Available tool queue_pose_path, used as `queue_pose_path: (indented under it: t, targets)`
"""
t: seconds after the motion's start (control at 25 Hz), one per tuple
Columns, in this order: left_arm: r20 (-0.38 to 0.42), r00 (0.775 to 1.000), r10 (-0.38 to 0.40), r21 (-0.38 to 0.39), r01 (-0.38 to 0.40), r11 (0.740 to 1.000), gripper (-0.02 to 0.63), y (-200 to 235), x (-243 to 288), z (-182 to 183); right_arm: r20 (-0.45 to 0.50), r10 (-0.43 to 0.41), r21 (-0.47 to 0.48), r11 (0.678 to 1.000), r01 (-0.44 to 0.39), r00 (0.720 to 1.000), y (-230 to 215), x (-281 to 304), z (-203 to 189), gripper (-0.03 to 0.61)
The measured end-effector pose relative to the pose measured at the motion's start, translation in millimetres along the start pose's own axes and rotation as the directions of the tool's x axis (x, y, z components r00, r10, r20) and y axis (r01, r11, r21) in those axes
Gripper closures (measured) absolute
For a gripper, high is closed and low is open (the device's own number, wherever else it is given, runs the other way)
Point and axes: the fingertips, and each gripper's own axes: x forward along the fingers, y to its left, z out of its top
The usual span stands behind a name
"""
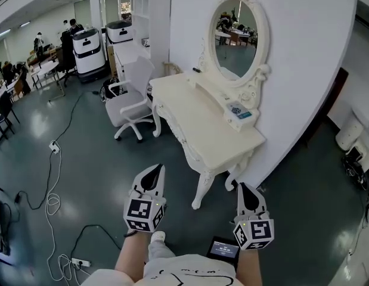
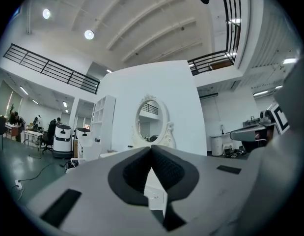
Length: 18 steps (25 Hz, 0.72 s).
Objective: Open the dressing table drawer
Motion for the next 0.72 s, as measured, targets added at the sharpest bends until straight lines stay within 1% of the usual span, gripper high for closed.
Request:
queue_pose_path:
  t: [0.2, 0.52, 0.72]
  targets:
    - [-0.002, 1.000, -0.008, 0.001, 0.008, 1.000, 0.606, 31.1, 17.8, 1.8, 0.000, -0.015, 0.001, 1.000, 0.015, 1.000, 10.6, 31.9, 1.6, 0.560]
    - [-0.002, 0.999, -0.047, 0.006, 0.047, 0.999, 0.606, 83.4, 60.8, 4.0, -0.002, -0.042, -0.006, 0.999, 0.042, 0.999, 26.9, 95.4, 2.3, 0.560]
    - [-0.011, 0.996, -0.094, 0.014, 0.094, 0.995, 0.606, 113.7, 89.9, 4.4, -0.006, -0.067, 0.005, 0.998, 0.067, 0.998, 37.2, 137.2, 0.9, 0.560]
